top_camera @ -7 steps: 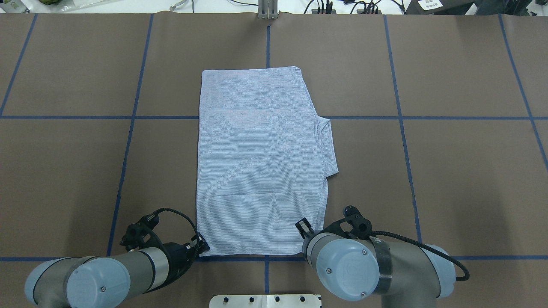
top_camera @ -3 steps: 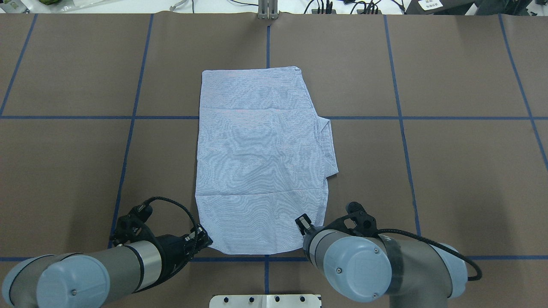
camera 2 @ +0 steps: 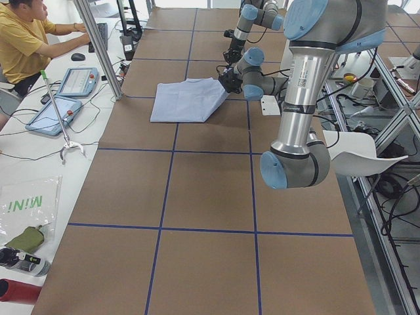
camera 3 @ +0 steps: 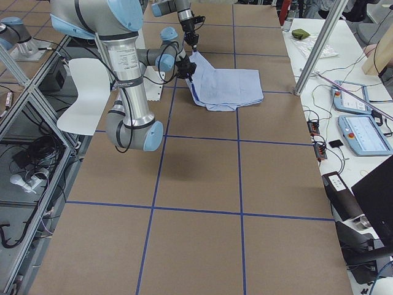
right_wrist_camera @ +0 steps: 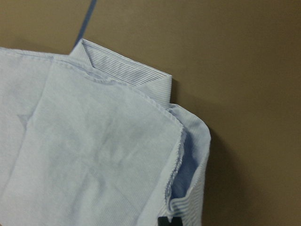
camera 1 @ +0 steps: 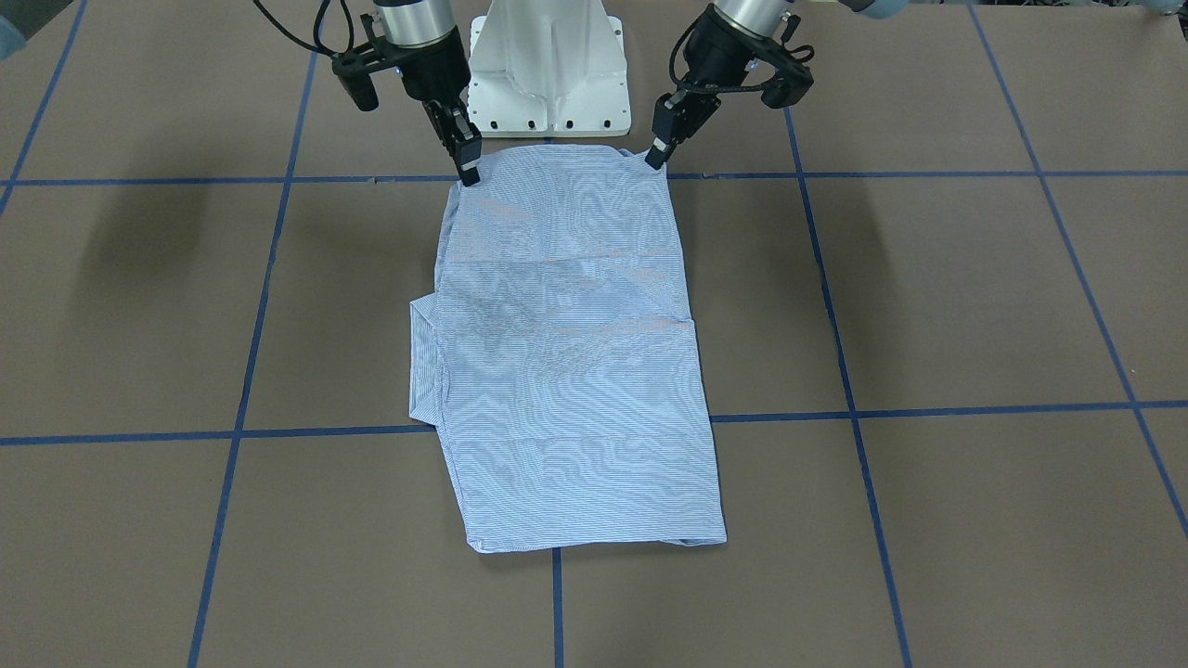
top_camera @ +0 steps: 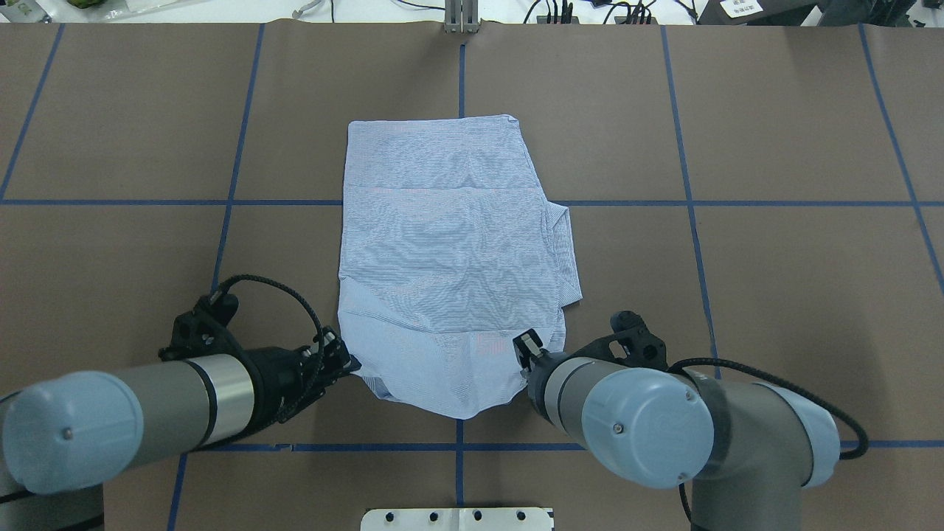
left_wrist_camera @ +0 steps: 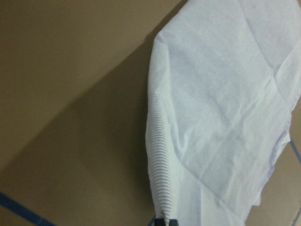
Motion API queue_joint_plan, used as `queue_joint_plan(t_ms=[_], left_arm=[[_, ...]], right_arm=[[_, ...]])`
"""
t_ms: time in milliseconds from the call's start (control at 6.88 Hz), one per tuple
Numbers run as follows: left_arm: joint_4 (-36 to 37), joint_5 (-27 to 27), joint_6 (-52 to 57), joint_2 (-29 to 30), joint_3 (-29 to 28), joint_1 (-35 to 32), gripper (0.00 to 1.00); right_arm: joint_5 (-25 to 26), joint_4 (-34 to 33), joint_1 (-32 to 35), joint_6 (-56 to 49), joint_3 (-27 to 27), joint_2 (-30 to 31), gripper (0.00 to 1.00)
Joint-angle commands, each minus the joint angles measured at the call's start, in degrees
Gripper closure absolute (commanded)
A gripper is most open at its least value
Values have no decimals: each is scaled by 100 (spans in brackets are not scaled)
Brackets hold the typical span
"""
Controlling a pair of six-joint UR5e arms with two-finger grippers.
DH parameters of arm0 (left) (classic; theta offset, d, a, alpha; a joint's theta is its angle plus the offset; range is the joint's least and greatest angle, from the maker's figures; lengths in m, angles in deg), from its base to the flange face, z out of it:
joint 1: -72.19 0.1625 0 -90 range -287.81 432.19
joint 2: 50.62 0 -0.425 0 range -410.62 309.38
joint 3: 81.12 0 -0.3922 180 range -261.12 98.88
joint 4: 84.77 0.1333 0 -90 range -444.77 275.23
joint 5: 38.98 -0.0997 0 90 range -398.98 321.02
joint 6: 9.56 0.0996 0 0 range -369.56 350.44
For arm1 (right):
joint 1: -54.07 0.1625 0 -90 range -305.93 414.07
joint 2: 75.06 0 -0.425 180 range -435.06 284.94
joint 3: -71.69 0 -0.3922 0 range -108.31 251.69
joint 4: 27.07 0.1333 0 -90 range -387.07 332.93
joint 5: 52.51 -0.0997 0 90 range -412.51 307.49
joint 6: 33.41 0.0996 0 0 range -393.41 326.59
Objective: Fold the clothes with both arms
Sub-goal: 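Lift the near edge with both grippers and fold it toward the far edge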
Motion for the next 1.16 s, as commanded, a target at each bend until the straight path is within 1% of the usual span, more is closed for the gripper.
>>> queue_joint_plan(t_ms=[0, 145, 291, 436, 582, 727, 872, 1018], left_arm=[[306, 458, 388, 598, -470, -839, 100], [297, 634, 633, 879, -899, -1147, 100], [245, 653, 801, 943, -1104, -1376, 100], [227, 662, 924, 1004, -1315, -1492, 100], [218, 654, 995, 1327, -1769, -1615, 100], [27, 654, 1048, 1521, -2183, -1677, 100], [-341, 654, 1266, 1576, -2596, -1817, 100], [-588, 654, 1346, 1794, -3122, -1949, 100]], right_arm=[[-748, 56, 1060, -300, -342, -372, 100], [-837, 56, 1300, -476, -780, -662, 100], [-1116, 143, 1572, -687, -1263, -908, 100], [-1398, 726, 1870, -811, -1894, -1076, 100], [-1496, 1098, 2012, -934, -2449, -1243, 100], [-1497, 1128, 2066, -1013, -2994, -1593, 100], [-1619, 1137, 2188, -1205, -3400, -1840, 100], [-1785, 1398, 2346, -1381, -3900, -2043, 100]])
